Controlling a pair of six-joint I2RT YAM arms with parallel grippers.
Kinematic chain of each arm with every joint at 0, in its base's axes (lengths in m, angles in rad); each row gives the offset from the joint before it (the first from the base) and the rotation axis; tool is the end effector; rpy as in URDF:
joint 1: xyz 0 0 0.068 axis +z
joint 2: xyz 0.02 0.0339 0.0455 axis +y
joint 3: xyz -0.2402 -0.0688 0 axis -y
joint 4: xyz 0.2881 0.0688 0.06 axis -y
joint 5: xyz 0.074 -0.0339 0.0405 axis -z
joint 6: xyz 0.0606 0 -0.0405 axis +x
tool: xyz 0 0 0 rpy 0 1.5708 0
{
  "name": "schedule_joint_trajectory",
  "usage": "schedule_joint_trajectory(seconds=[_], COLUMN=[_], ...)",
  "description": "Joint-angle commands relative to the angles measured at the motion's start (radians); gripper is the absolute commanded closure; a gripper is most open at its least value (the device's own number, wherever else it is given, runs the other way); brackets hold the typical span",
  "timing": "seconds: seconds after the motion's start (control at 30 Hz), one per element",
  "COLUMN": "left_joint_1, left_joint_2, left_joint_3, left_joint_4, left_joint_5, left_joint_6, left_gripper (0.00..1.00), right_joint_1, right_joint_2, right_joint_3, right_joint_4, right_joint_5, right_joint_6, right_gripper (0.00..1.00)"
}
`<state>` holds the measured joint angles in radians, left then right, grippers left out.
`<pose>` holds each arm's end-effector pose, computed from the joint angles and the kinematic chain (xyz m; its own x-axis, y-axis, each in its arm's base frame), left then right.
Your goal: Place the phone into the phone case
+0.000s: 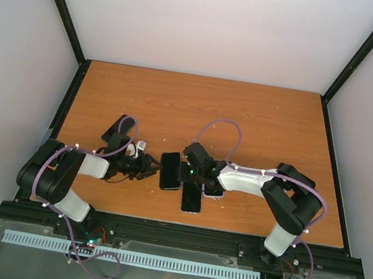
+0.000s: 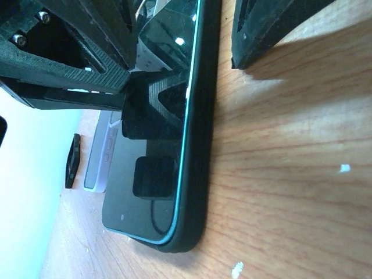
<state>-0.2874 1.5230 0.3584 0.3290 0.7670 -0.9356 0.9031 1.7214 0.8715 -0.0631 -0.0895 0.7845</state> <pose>0.2339 -0.1130 0.0252 -0.9456 -0.3248 0.0164 -0.1866 0.5006 -0.8453 0.2270 0.2966 0.0678 -0.9232 -0.0344 -0.3827 -0.2313 0.8451 0.4820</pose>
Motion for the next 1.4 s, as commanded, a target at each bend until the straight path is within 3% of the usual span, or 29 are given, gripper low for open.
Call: schedule_joint_trajectory(seconds=[0.0,0.13,0.3,0.57,0.83,1.17,1.37], left_joint_1=[-0.004,-0.004,-0.005,-0.005,-0.005,-0.006,-0.005], left_joint_2=[0.023,0.03,0.031,0.0,-0.005,0.048,0.049], left_joint_3=[0.02,0.002,-0.035,-0.074,-0.083,-0.097,-0.093], left_joint_4=[0.028,0.067,0.111,0.138,0.138,0.186,0.185], left_joint_5=[0.004,0.021,0.045,0.079,0.066,0.07,0.074], left_joint_6=[0.022,0.005,-0.025,-0.06,-0.063,-0.063,-0.056], left_gripper=[0.56,0.63,0.68,0.71,0.72,0.73,0.73], right_joint_1=[-0.001,-0.001,-0.001,-0.01,-0.02,-0.032,-0.056], right_joint_2=[0.01,0.027,0.05,-0.049,0.015,0.076,0.073], right_joint_3=[-0.003,-0.024,-0.017,-0.079,-0.063,-0.046,-0.095], right_joint_4=[0.069,0.146,0.19,0.148,0.182,0.306,0.538], right_joint_5=[-0.045,-0.104,-0.16,-0.036,-0.075,-0.203,-0.358], right_joint_6=[0.003,0.03,0.036,0.074,0.1,0.139,0.236], right_gripper=[0.83,0.88,0.88,0.66,0.5,0.45,0.44])
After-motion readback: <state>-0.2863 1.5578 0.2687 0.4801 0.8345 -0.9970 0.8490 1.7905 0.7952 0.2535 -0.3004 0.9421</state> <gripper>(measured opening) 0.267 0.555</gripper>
